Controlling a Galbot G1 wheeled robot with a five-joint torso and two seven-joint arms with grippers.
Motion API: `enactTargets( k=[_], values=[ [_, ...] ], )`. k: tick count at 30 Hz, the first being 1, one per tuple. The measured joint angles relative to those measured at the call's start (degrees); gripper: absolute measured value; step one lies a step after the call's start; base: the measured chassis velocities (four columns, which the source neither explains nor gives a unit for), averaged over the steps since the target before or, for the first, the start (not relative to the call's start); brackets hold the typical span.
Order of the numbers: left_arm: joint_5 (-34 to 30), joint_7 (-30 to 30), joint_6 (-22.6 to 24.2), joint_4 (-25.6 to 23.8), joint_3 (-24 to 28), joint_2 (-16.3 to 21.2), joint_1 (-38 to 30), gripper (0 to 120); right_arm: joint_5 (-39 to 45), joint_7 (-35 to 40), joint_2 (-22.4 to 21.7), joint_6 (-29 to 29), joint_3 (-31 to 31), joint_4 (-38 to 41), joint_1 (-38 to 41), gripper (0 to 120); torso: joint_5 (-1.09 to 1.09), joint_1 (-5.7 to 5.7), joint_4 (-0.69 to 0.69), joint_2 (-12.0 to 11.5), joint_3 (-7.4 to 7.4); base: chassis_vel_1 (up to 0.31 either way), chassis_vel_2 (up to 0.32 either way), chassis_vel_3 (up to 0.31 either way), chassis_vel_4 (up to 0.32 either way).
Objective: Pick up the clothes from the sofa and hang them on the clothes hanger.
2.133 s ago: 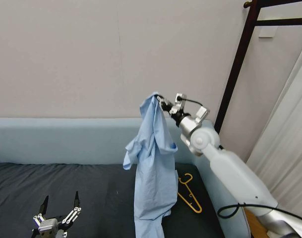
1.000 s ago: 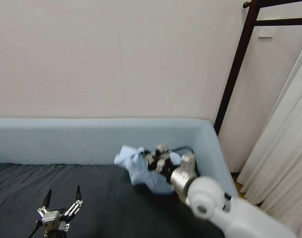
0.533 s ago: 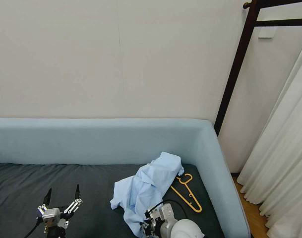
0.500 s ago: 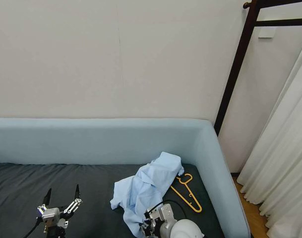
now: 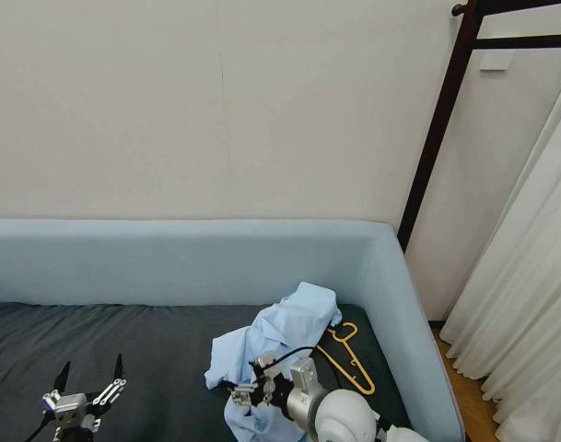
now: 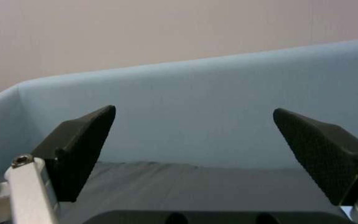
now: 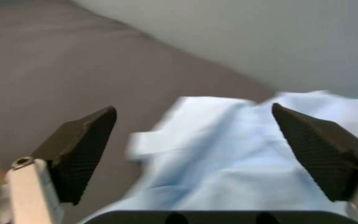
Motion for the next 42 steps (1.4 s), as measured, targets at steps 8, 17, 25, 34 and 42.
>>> enactTargets(
  k=[8,17,25,34,42],
  values=[
    [0.3,0.2,-0.2,-4.3,-0.4,-2.4,2.4,100,-11.9,-3.5,8.9,5.7,2.7,-21.9,3.0,100,0.01,0.01,-0.01,0.0,0.01,0.0,0.0,0.0,0.0],
    [1.0,0.1,-0.6,-5.4,-0.4,-3.8,3.2,100,-19.6,-6.7,14.8,9.5,7.4,-35.0,4.5,86,0.01,0.0,0.0,0.0,0.0,0.0,0.0,0.0,0.0],
    [1.3,0.0,-1.1,-5.8,-0.3,-4.3,3.6,100,-22.6,-9.1,14.3,12.0,10.3,-38.8,4.4,52,0.01,0.0,-0.01,0.0,0.0,0.0,0.0,0.0,0.0],
    [2.0,-0.1,-1.1,-5.8,0.9,-4.5,3.5,100,-15.5,-8.3,10.7,12.9,11.7,-33.1,2.8,19,0.01,0.0,0.01,0.0,0.0,0.0,0.0,0.0,0.0],
    [2.1,-0.4,-0.6,-5.4,2.2,-4.3,2.4,100,-10.2,-8.1,5.6,9.3,15.0,-25.4,0.1,0,0.01,0.0,-0.02,0.0,-0.01,0.0,0.0,0.0,0.0]
  ],
)
